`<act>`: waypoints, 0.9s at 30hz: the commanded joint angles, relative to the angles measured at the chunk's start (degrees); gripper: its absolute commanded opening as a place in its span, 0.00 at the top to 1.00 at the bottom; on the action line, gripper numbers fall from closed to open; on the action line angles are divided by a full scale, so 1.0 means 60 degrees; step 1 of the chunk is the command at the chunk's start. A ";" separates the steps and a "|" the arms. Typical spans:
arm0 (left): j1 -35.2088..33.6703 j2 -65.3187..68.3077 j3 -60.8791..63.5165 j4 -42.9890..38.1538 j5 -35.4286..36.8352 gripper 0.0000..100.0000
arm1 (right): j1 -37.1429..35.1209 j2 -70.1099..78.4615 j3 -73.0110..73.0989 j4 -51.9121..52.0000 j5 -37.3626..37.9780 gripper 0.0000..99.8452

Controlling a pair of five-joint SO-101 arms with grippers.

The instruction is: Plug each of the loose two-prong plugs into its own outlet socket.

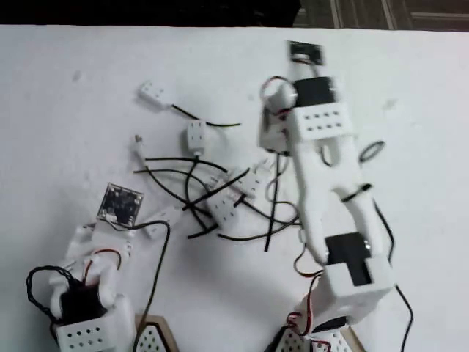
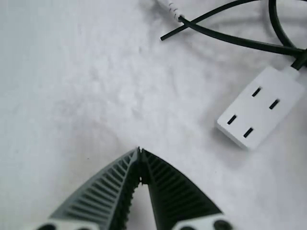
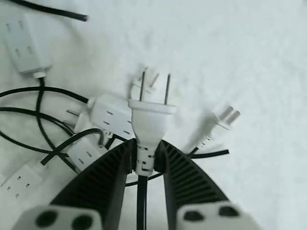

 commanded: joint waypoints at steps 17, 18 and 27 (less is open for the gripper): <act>-0.0066 -0.0007 0.0029 -0.0088 -0.0088 0.98 | 0.2264 -0.3172 0.3560 0.0081 0.3253 0.64; -0.0066 -0.0007 0.0029 -0.0088 -0.0088 0.98 | 0.2278 -0.3289 0.3560 0.0081 0.3941 0.65; -0.0066 -0.0007 0.0044 -0.0088 -0.0103 0.98 | 0.2952 -0.3670 0.4176 0.0081 1.2088 0.76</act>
